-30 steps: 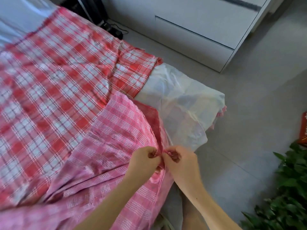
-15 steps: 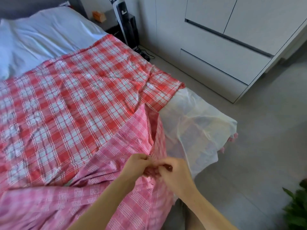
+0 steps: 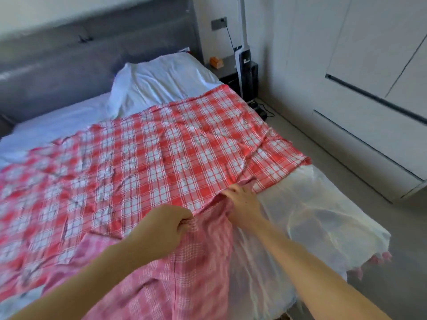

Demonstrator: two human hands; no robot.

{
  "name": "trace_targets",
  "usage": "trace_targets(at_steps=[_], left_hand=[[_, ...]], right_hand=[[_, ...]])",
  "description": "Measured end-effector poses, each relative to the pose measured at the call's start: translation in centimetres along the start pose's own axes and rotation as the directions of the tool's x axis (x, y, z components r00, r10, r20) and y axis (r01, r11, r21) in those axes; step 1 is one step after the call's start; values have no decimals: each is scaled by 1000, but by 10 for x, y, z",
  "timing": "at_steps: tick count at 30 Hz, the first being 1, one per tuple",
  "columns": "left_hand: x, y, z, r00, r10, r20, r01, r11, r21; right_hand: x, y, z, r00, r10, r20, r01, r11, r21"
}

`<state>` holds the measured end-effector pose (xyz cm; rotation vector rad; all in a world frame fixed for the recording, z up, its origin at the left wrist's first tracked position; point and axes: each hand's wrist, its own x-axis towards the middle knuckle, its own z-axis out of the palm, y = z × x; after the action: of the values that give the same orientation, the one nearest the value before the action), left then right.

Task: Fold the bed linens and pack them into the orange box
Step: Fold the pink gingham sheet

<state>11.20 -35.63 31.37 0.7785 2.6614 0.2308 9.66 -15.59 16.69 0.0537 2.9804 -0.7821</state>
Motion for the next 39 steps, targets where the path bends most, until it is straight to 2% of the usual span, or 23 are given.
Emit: trace_targets(at_steps=[4,9,12,15,17,19,22,27,29,32,34,37,39], left_hand=[[-27,2,-48,979,-107,-171,118,991,56],[-58,12,-113,896,-169,-411,267,944,194],[-76,8,-153,788,-185,-587,390,888,243],[-91,12,-193,688,-115,-716,422,866,267],[-101,17,-222,646,-82,-759,473,823,314],[-111,23,-254,607,-68,-792,540,766,348],[-140,23,-299,511,-63,-857,635,700,326],[-200,20,-361,289,-42,-957,761,617,203],[-220,19,-380,215,-5,-977,781,602,169],[-260,10,-408,85,63,-994,798,593,106],[-282,-6,-421,16,67,-998,824,564,51],[-310,-45,-429,-64,-26,-998,872,485,-68],[-322,-74,-425,-82,-95,-992,884,453,-116]], right_hand=[[22,-19,-11,994,-107,28,108,992,-58],[24,-26,-25,968,-214,-131,214,977,-19],[14,-30,-50,928,-278,-249,313,943,113],[7,-35,-79,863,-353,-361,450,862,234],[10,-38,-94,820,-384,-423,508,830,231],[17,-38,-111,800,-380,-465,504,845,176],[32,-39,-142,731,-424,-535,544,835,81],[63,-71,-214,802,-366,-471,483,862,152],[75,-99,-255,801,-356,-482,488,854,180],[85,-157,-327,698,-340,-630,575,791,210],[89,-195,-375,593,-340,-730,623,768,148],[93,-249,-432,428,-387,-817,647,762,-21],[92,-281,-460,368,-360,-857,587,805,-87]])
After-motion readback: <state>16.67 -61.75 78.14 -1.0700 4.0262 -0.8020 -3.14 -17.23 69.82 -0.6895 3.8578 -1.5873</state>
